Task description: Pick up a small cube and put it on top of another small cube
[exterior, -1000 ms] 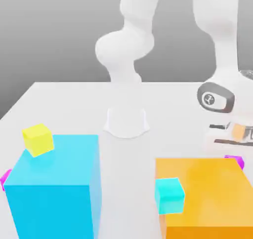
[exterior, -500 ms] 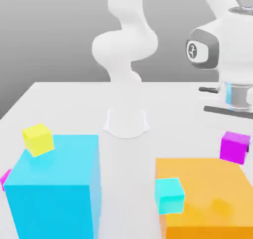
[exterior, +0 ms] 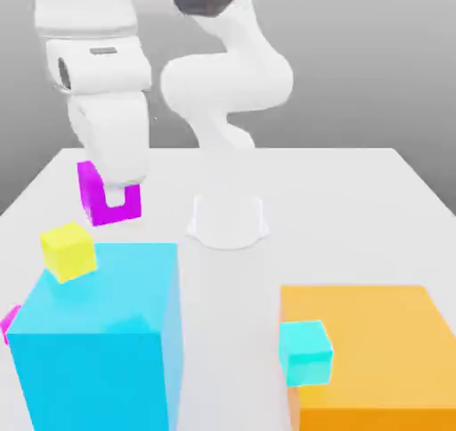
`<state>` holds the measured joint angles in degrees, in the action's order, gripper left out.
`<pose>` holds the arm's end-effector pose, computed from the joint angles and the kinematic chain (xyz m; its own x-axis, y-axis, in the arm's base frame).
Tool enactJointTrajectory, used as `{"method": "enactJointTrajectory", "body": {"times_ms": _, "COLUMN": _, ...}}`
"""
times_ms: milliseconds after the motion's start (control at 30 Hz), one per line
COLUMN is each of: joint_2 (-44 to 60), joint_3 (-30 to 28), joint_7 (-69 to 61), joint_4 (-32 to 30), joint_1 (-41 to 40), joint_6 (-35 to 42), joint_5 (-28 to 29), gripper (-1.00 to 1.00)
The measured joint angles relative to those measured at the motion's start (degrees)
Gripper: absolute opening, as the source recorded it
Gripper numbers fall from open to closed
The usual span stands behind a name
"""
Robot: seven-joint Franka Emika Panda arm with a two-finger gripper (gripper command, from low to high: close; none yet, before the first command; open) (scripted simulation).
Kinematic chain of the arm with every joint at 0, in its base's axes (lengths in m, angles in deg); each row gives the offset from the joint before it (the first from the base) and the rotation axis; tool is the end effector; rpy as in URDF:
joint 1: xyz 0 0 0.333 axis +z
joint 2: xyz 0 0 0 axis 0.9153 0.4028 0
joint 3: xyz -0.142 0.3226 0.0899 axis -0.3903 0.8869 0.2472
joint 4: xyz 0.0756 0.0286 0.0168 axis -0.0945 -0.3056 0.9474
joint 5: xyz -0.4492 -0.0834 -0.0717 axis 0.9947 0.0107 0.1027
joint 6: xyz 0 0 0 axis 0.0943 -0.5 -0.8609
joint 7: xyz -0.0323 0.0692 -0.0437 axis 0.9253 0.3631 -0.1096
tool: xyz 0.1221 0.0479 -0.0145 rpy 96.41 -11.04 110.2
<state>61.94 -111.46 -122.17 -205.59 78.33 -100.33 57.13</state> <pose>0.4776 -0.1978 0.3807 0.4121 0.9111 -0.0022 0.9111 -0.4121 0.0003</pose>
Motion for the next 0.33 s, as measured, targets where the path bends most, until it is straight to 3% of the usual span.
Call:
{"method": "enactJointTrajectory", "body": {"times_ms": 200, "joint_2": 0.5, "joint_3": -0.5, "joint_7": -0.3, "joint_4": -0.5, "joint_1": -0.2, "joint_6": -0.9, "joint_5": -0.2, "gripper": 1.00}}
{"method": "enactJointTrajectory", "body": {"times_ms": 333, "joint_2": -2.3, "joint_3": 0.4, "joint_7": 0.3, "joint_4": 3.4, "joint_1": -0.7, "joint_6": 5.5, "joint_5": 0.6, "gripper": 1.00}}
